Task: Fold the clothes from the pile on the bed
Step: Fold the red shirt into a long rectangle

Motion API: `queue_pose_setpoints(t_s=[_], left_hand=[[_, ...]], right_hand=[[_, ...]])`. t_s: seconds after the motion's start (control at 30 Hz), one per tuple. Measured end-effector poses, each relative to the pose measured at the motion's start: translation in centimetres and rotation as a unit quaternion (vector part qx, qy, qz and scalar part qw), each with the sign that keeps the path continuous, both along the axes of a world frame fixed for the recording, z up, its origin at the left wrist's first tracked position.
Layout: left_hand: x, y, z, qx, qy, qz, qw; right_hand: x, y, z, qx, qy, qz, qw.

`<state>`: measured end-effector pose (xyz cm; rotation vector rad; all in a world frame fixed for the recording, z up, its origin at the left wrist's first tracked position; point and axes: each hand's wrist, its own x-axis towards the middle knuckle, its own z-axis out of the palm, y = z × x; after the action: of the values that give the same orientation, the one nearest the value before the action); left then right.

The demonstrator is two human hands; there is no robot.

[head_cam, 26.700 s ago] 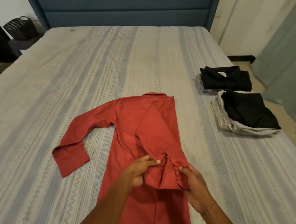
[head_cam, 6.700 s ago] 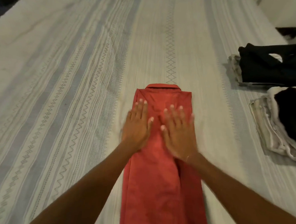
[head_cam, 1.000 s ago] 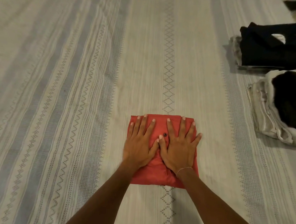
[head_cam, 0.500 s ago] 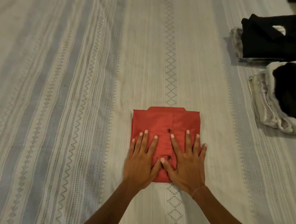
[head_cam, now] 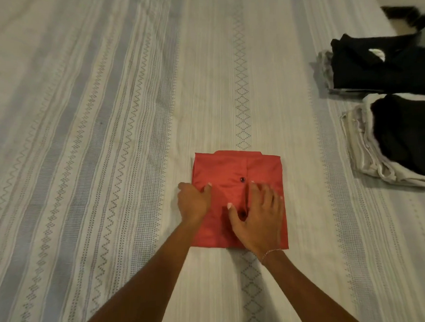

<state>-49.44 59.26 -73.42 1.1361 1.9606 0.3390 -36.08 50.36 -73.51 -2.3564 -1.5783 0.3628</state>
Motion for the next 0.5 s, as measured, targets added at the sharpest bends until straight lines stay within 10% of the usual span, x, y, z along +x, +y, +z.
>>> queue_pose_setpoints(t_s=[0.17,0.5], left_hand=[[-2.3,2.2,2.8,-0.097,-0.261,0.039,0.960],[-5.6,0.0,8.5,-0.006,-0.373,-0.044,0.927]], right_hand=[[-4.7,3.0,3.8,-0.026,0.145,0.024,0.989],[-5.3,3.4,9.8,0.042,0.386,-0.061,0.920]])
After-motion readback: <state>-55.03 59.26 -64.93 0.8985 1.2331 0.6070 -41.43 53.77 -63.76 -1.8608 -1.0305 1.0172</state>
